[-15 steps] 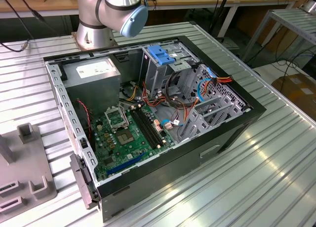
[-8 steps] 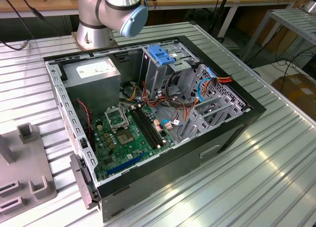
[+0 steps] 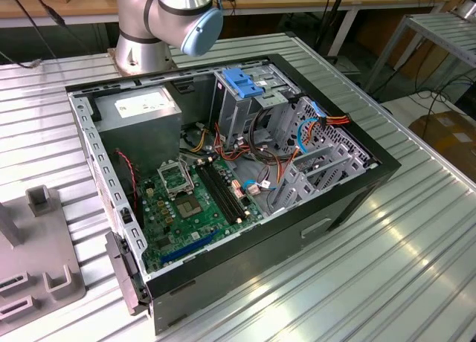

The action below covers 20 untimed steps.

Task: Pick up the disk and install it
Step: 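Pick up the disk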

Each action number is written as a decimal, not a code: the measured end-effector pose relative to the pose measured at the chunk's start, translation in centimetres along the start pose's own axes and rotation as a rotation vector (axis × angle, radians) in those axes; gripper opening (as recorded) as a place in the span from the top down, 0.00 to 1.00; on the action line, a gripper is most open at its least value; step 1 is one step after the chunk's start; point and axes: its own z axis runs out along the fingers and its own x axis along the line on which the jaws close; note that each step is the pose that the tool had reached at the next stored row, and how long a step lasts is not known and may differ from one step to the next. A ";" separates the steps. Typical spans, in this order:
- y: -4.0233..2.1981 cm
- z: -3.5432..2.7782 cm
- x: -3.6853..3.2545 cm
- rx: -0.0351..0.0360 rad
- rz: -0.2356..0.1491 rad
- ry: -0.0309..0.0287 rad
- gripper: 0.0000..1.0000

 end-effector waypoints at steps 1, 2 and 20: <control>0.00 -0.27 0.00 0.0000 0.000 -0.0001 0.63; 0.00 -0.54 0.00 -0.0002 0.000 0.0000 0.63; -0.02 -3.41 -0.02 -0.0027 0.000 0.0000 0.63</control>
